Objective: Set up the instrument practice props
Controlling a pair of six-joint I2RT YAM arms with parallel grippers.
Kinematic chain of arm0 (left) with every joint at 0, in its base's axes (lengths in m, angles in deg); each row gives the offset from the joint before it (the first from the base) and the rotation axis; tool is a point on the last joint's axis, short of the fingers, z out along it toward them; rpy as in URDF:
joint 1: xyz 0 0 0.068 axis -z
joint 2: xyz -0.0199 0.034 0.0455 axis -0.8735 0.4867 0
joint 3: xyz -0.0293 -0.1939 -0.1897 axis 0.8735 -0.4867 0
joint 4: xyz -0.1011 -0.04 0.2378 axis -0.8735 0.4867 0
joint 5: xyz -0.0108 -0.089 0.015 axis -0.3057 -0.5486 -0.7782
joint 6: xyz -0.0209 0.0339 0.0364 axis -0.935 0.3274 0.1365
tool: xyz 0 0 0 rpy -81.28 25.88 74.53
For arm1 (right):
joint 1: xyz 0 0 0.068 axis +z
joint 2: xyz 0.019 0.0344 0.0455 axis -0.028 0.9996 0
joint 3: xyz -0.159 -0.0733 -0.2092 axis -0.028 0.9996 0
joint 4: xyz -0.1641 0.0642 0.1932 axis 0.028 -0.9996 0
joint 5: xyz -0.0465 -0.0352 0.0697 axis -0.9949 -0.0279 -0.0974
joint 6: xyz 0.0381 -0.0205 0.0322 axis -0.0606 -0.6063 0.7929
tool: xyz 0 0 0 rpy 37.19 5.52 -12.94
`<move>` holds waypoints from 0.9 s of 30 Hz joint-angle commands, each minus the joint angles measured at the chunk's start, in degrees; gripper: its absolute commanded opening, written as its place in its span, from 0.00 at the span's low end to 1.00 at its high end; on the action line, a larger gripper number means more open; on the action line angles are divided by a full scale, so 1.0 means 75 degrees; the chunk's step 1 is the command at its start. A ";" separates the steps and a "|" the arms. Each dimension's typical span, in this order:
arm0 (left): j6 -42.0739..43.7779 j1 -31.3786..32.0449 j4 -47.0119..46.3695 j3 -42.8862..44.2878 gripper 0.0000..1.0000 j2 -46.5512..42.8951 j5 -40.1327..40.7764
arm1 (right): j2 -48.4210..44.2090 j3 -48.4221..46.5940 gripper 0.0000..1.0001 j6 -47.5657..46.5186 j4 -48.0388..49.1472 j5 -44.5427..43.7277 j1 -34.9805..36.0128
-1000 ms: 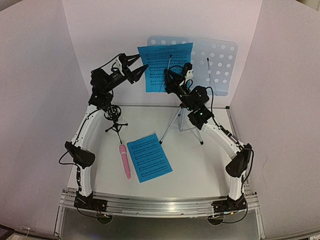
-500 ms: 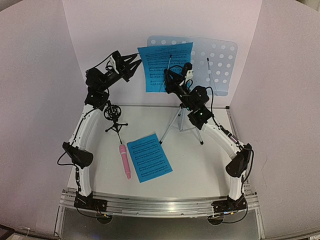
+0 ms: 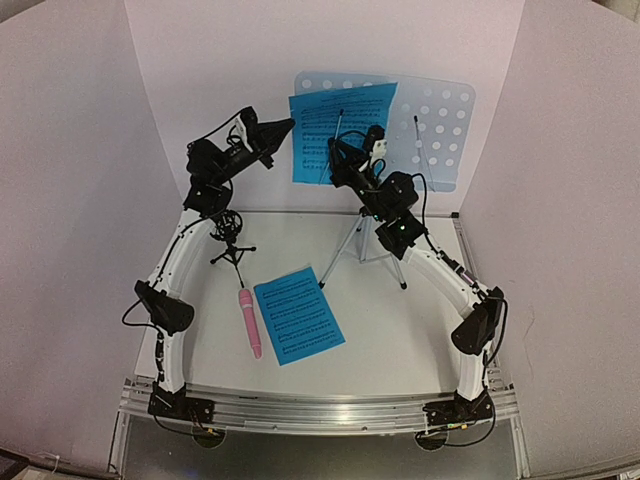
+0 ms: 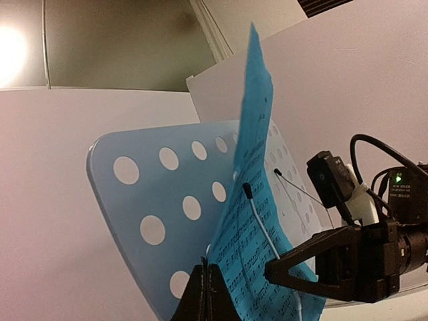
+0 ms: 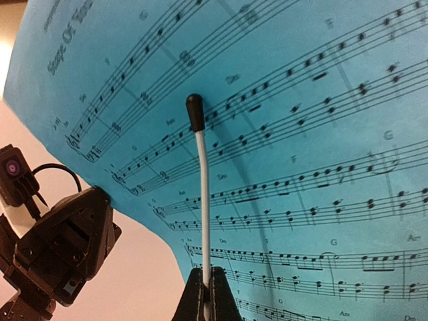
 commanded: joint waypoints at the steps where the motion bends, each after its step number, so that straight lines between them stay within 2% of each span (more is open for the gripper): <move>1: -0.0065 0.0089 -0.0632 0.0630 0.00 0.0336 0.0246 | -0.0099 -0.0090 0.00 -0.0042 -0.0278 0.0065 0.0015; 27: 0.0429 0.0161 -0.0666 0.0937 0.00 0.0747 0.0620 | 0.0016 -0.0166 0.00 0.0152 -0.0324 0.0004 0.0007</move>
